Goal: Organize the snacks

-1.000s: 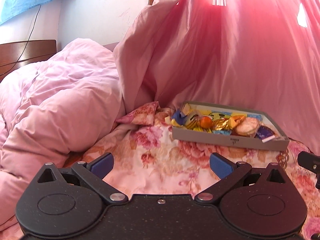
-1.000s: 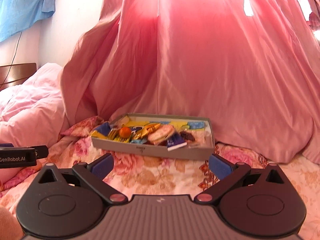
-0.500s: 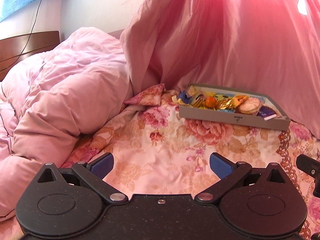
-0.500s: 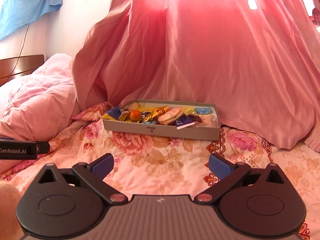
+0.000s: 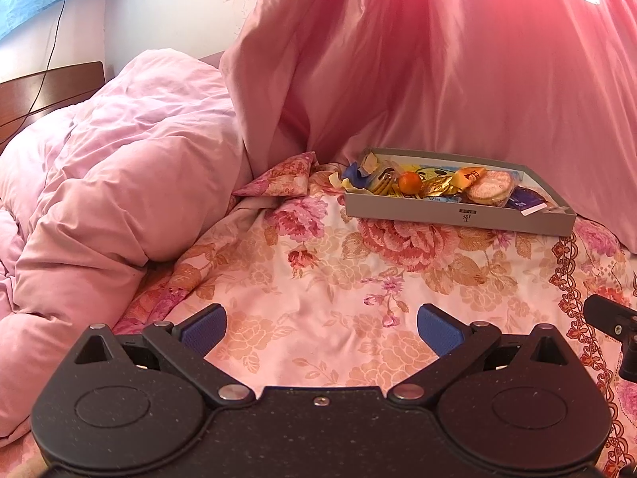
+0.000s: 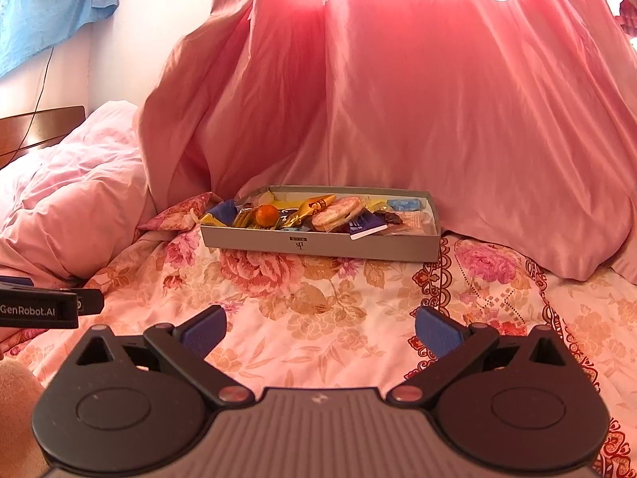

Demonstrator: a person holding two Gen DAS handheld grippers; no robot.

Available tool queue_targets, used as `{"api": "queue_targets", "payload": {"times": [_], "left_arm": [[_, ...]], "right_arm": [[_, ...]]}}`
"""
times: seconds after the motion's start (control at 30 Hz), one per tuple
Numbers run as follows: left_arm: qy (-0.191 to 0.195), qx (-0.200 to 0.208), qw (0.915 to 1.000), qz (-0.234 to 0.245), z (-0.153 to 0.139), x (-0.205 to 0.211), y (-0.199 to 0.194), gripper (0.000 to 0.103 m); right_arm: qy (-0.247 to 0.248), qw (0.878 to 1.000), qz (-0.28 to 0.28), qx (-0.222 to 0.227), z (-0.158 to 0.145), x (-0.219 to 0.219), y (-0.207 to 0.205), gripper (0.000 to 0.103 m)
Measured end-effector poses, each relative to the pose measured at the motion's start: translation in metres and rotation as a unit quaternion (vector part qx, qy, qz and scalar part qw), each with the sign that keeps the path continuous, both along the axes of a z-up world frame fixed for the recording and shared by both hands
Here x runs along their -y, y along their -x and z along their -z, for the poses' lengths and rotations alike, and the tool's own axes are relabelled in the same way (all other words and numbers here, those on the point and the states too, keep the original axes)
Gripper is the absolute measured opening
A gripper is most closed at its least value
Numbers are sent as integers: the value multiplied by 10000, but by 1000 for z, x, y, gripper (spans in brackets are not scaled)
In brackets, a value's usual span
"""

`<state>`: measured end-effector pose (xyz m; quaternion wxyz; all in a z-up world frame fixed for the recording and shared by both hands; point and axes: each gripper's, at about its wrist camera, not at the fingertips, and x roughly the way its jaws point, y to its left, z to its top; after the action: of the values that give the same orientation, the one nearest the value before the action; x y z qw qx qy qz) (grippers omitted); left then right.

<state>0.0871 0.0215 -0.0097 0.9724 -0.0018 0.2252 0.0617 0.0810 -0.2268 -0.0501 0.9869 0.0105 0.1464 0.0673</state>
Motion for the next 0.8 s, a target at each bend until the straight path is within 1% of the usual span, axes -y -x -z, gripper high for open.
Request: {"api": "queue_targets", "payload": {"times": [0.8], "left_arm": [[4, -4, 10000, 2, 0, -1, 0, 102]], "right_arm": [[1, 10000, -15, 1, 1, -1, 1, 103]]}}
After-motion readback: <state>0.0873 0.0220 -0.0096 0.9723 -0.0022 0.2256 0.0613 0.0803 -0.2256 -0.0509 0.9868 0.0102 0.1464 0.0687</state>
